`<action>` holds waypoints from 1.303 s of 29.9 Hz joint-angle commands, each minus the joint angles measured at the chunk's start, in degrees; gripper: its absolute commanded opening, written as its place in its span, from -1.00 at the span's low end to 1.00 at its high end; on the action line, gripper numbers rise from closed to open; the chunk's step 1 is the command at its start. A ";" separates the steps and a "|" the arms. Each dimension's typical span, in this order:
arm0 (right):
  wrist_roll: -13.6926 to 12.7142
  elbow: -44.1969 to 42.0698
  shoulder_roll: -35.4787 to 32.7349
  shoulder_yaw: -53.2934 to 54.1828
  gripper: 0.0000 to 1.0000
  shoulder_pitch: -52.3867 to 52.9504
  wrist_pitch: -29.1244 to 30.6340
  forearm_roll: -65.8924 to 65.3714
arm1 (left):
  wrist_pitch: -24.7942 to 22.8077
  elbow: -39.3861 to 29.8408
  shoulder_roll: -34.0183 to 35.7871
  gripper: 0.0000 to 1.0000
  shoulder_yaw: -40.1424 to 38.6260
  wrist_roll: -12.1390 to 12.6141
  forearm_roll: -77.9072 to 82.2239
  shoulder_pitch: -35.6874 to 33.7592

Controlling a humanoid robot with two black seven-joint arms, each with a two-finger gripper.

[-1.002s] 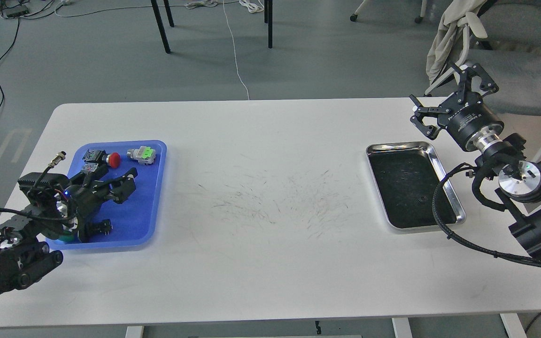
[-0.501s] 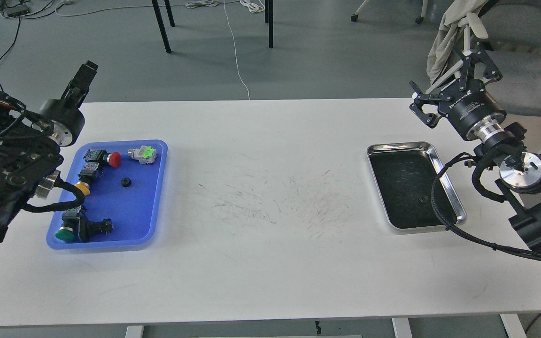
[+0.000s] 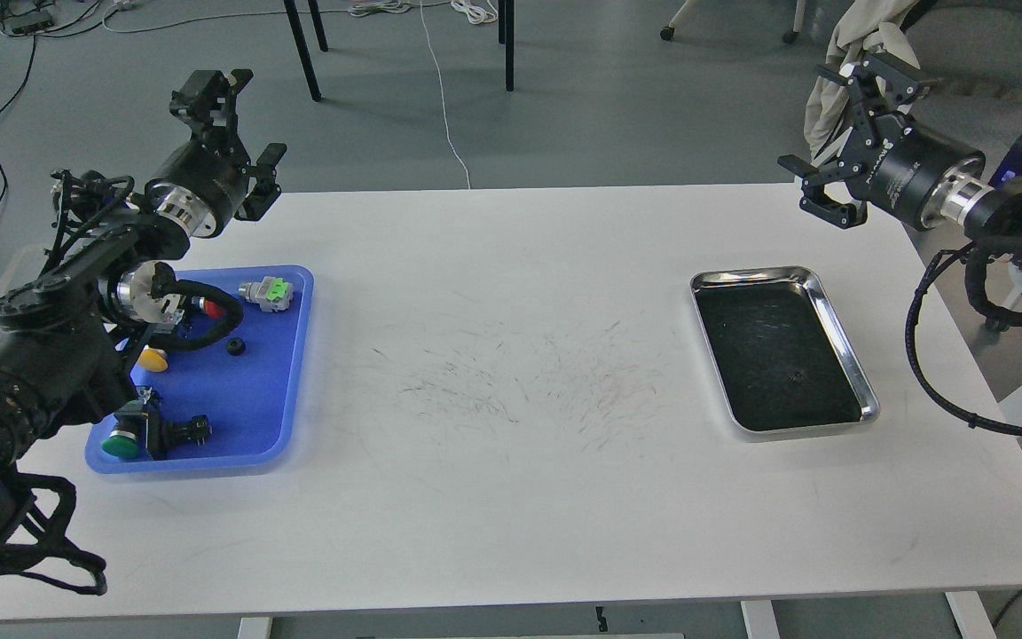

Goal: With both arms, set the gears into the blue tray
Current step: 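Lower the right gripper into the metal tray and grasp another black part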

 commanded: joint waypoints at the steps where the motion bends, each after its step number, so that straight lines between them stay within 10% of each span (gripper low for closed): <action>1: -0.39 5.50 -4.67 -13.35 0.97 9.28 -0.17 -12.50 | -2.21 0.99 -0.41 0.94 -1.47 3.05 -2.93 0.07; 11: -3.12 13.87 -2.57 -47.04 0.97 23.89 -0.09 -34.15 | 1.48 0.91 -0.15 0.95 -0.67 2.71 -2.84 0.34; 39: -4.35 -0.02 9.12 -50.65 0.87 11.85 -1.05 -41.53 | 1.66 0.38 -0.15 0.95 -0.59 1.04 -2.67 0.60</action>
